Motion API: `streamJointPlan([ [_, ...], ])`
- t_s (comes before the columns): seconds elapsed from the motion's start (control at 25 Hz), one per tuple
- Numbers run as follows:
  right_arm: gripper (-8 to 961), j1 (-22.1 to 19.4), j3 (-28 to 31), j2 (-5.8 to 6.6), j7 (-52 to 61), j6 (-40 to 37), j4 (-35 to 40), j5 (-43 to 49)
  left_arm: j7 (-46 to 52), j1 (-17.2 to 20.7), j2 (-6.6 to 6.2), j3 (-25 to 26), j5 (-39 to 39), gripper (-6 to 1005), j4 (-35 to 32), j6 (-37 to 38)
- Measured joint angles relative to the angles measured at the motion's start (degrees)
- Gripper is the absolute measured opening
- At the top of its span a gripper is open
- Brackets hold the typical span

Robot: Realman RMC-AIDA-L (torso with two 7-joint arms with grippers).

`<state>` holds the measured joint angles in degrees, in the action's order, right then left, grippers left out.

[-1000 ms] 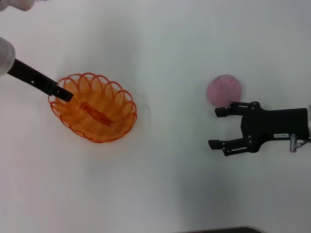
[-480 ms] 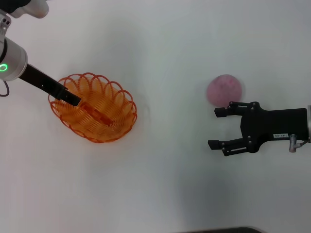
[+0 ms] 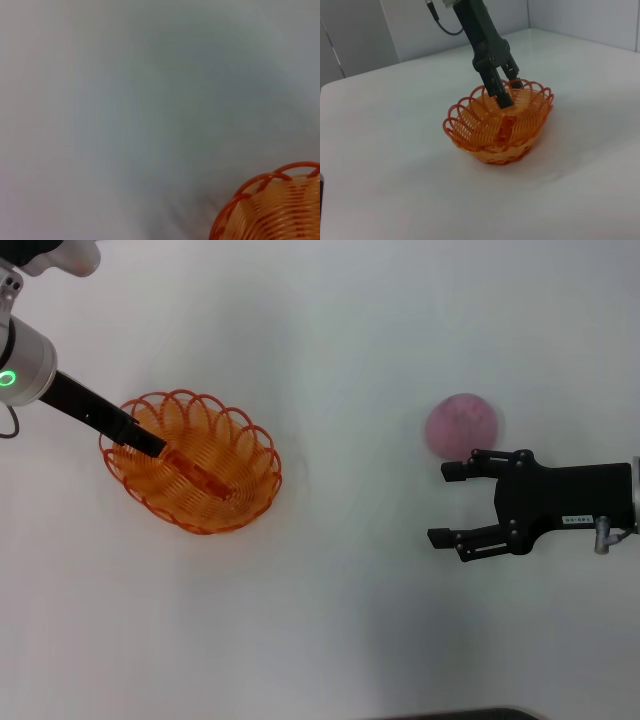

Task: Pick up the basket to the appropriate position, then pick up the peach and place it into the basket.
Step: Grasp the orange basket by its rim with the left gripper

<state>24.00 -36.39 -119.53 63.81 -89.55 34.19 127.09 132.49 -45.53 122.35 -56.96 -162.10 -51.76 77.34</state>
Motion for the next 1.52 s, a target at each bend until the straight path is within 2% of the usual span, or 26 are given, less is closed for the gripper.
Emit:
streamJointPlan([
  [0.24,946,0.0,0.0,0.02,0.0,0.0,0.0,0.0,0.5,0.0,0.0,-0.3,-0.5,791,-0.2,-0.2],
  [0.44,946,0.0,0.0,0.09,0.0,0.0,0.0,0.0,1.6,0.0,0.0,-0.3,-1.3,588,-0.5,-0.7],
  [0.64,946,0.0,0.0,0.09,0.0,0.0,0.0,0.0,1.7,-0.1,0.0,-0.7,-1.4,341,-0.4,-0.7],
  [1.0,946,0.0,0.0,0.0,0.0,0.0,0.0,0.0,2.3,-0.2,0.0,-0.8,-1.5,176,-0.3,-0.4],
  [1.36,947,0.1,0.0,0.0,0.0,0.0,0.0,0.0,3.8,-0.6,-0.24,-0.3,-1.2,135,-0.5,1.0],
  [1.52,947,0.1,0.0,0.0,0.0,0.0,0.0,0.0,4.9,-1.6,-0.58,1.6,-1.0,126,-0.5,2.9],
])
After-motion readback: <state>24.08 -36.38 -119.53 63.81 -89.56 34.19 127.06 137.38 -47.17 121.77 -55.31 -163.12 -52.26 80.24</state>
